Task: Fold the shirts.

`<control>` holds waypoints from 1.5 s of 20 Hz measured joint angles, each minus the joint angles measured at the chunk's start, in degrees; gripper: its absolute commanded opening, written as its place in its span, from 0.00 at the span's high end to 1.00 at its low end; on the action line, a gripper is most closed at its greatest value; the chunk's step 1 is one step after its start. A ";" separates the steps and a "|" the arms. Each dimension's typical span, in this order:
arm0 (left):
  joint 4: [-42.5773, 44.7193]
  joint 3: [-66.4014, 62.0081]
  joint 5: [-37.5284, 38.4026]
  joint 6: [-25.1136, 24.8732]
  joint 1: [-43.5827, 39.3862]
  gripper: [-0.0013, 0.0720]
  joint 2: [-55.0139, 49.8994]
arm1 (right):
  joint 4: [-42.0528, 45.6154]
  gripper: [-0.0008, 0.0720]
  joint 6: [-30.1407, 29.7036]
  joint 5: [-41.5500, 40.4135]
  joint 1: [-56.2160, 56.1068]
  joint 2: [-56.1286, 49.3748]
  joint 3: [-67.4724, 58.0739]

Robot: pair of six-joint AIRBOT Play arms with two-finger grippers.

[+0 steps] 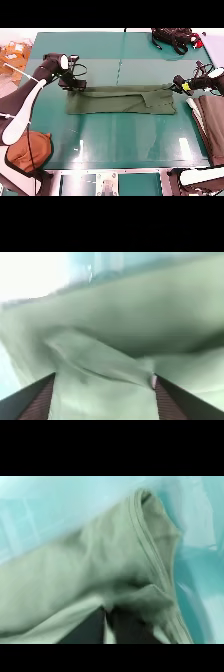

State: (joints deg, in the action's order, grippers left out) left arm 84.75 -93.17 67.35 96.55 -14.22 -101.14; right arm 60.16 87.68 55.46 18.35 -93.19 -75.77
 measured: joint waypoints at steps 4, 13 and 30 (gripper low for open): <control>-3.72 -0.42 -4.33 0.26 1.49 0.00 -0.55 | -0.02 0.29 -0.98 1.57 1.01 -1.75 -4.85; 1.11 -8.70 5.33 0.52 2.16 0.00 -0.61 | -4.70 0.16 -13.64 17.46 10.43 -7.87 -9.62; -10.60 -15.39 14.60 -2.40 2.12 0.95 -0.61 | -16.09 0.89 -23.78 24.28 7.54 -25.00 -17.62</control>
State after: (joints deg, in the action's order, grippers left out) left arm 74.15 -108.55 81.95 94.15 -12.10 -101.75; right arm 44.07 63.90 79.75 25.89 -118.19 -93.38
